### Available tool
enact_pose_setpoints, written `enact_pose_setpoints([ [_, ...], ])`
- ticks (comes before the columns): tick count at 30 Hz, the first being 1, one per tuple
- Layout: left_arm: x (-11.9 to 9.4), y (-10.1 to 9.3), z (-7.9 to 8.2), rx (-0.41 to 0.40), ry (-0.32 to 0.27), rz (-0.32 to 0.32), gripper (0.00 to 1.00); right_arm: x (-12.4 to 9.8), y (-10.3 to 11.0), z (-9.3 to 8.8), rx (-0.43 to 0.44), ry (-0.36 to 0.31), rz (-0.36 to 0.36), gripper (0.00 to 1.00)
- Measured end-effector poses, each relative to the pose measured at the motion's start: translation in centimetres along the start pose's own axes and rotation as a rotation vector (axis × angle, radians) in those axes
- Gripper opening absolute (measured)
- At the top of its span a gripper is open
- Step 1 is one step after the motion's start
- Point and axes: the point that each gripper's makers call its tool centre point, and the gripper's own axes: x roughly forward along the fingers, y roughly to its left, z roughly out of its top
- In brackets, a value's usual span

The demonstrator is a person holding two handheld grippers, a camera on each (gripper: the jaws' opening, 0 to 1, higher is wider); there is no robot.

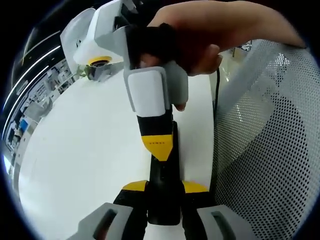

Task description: Press the specified remote control buttons in sequence, fully releasing each button before pressing the next.

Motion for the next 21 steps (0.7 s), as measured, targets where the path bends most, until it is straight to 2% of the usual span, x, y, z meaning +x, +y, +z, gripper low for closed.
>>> enact_pose_setpoints([
  [16,0.14,-0.13,0.24,-0.002,-0.014,-0.002,0.24,0.10,0.07,-0.30,-0.041,-0.010,-0.027,0.00],
  [18,0.23,-0.10,0.17,-0.003,-0.015,-0.002,0.24,0.06,-0.01,-0.30,-0.037,-0.010,-0.016,0.00],
  [21,0.20,-0.12,0.17,-0.002,-0.016,-0.001,0.24,0.09,-0.11,-0.25,0.013,-0.009,0.022,0.00],
])
